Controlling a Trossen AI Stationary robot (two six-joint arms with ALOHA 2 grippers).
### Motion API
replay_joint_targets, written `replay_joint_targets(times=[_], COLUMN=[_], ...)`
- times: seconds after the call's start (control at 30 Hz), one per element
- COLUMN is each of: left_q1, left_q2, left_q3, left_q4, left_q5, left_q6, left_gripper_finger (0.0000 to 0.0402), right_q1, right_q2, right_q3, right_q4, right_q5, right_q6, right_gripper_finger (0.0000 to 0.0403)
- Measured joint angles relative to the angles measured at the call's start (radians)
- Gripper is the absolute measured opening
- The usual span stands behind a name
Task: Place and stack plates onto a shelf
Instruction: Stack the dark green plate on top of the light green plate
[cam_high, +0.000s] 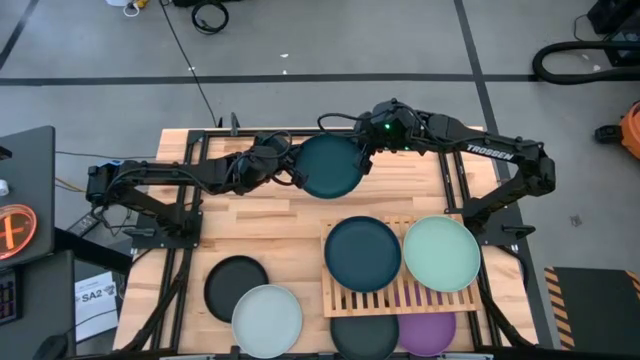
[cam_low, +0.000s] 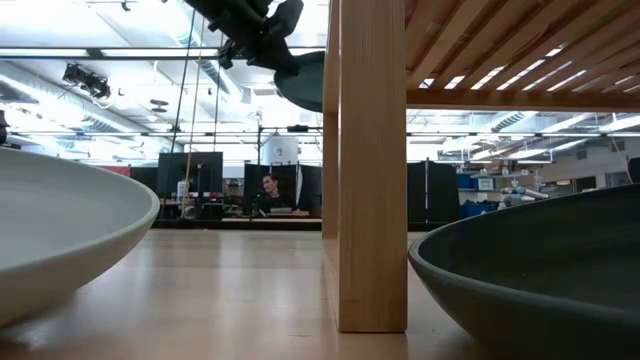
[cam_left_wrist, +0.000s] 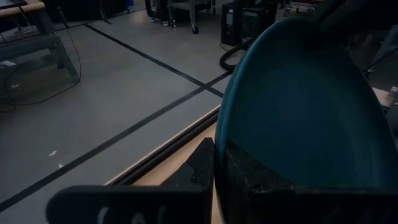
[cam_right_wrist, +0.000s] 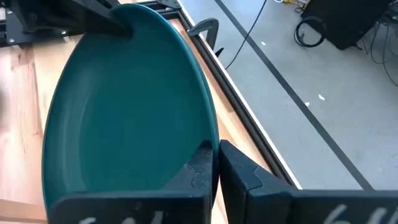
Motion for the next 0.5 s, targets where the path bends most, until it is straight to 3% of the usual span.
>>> replay_joint_targets(times=[0.5], left_q1=[0.005], left_q2=[0.001], left_q3=[0.001], left_q4=[-0.003], left_q5=[0.007], left_q6=[0.003], left_gripper_finger=[0.0031], right_q1=[-0.003], right_q2=[0.0], right_q3=[0.0], right_q4=[0.002], right_q5=[0.005], right_q6=[-0.003], right_gripper_finger=[0.0018])
